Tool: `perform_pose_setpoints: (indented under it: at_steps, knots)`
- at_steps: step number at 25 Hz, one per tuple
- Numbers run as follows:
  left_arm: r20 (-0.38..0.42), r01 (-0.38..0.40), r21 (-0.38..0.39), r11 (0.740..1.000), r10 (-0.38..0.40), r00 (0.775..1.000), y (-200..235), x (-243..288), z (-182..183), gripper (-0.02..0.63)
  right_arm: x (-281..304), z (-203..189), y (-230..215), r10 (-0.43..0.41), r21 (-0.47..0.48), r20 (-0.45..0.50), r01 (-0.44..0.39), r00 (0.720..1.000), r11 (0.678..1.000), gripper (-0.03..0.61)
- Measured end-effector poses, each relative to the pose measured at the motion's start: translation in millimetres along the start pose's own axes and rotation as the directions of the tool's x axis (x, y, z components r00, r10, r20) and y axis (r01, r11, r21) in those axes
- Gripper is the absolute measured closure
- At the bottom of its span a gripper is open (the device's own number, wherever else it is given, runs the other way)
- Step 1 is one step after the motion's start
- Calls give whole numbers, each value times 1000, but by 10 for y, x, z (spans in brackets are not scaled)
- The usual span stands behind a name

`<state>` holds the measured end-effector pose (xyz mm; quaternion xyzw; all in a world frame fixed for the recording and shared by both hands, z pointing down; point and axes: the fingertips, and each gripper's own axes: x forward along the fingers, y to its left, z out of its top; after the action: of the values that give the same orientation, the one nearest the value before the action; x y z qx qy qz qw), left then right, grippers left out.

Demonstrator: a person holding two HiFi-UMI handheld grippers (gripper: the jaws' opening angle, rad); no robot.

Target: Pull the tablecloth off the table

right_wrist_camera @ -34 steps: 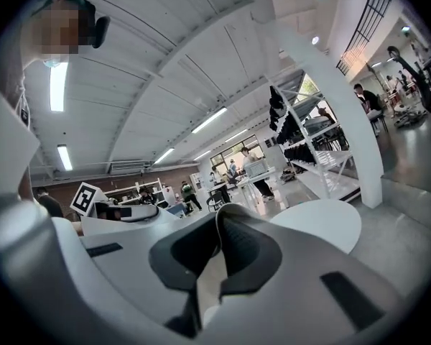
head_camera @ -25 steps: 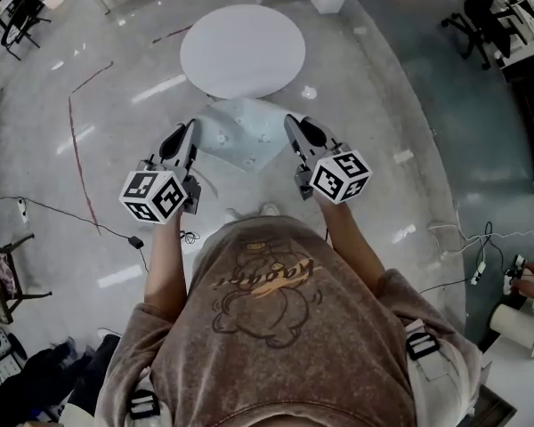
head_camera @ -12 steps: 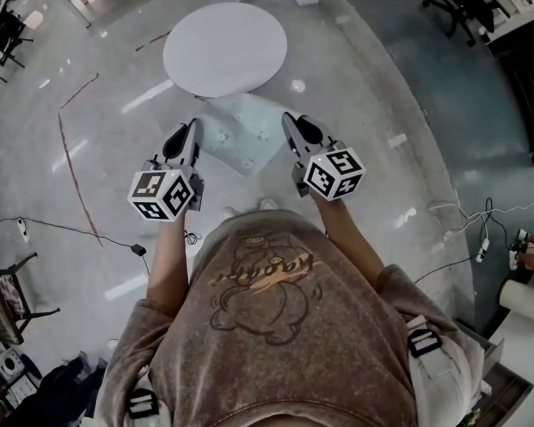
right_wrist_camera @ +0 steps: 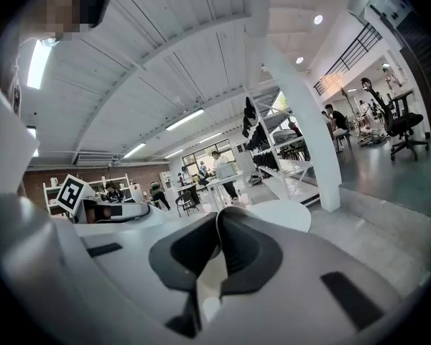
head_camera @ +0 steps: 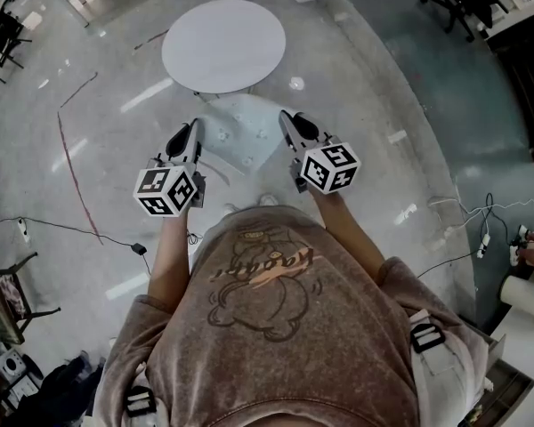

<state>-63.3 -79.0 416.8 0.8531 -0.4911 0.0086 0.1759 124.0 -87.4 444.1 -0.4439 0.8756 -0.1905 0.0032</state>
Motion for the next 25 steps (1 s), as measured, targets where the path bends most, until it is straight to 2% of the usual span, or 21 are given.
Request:
perform_pose_setpoints:
  at_steps: [25]
  knots:
    - [0, -57, -32, 998, 57, 998, 63, -153, -56, 594, 113, -93, 79, 35, 30, -36, -34, 999, 999, 568]
